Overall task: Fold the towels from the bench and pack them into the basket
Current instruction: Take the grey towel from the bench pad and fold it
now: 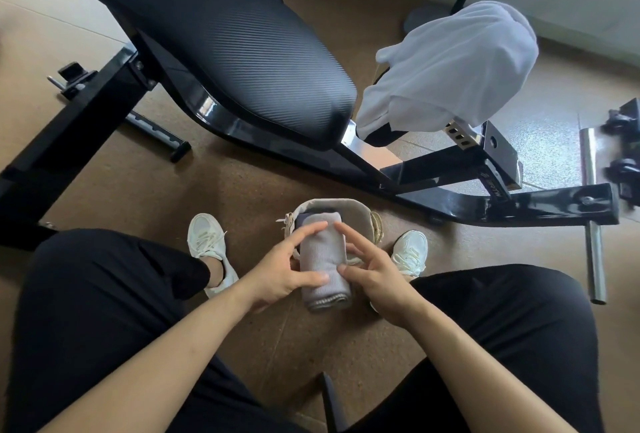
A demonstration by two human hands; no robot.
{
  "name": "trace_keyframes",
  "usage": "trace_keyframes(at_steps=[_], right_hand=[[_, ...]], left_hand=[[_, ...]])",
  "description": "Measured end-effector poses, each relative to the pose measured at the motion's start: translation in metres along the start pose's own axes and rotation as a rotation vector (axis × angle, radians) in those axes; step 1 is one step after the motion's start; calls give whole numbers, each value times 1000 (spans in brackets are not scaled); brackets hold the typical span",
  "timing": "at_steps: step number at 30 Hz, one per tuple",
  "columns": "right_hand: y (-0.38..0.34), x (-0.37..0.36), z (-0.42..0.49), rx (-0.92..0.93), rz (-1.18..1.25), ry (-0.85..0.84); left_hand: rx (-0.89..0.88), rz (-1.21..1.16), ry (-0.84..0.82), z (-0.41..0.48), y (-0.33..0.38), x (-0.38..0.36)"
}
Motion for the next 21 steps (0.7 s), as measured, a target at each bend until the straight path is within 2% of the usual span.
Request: trace_keyframes(at_steps=[4,10,16,21], right_hand=[[14,5,17,-131,-134,-62],[39,22,53,-230,-190,-107],[73,46,113,-282,-258,-4],[95,59,168,-254,-373,86]], left_hand=[[18,214,58,16,-20,0],[111,328,37,52,-51,-15],[198,243,45,106,-94,-37],[239,194,124,159,-128,-41]])
Point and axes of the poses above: each hand's wrist, its own z-axis towards the middle knuckle, its own x-axis out of the back of the hand, y = z × x, the point moved 5 cm from there along z, towards the middle knuckle, and after that the axes turned 15 degrees about y, right-handed, at the moved point
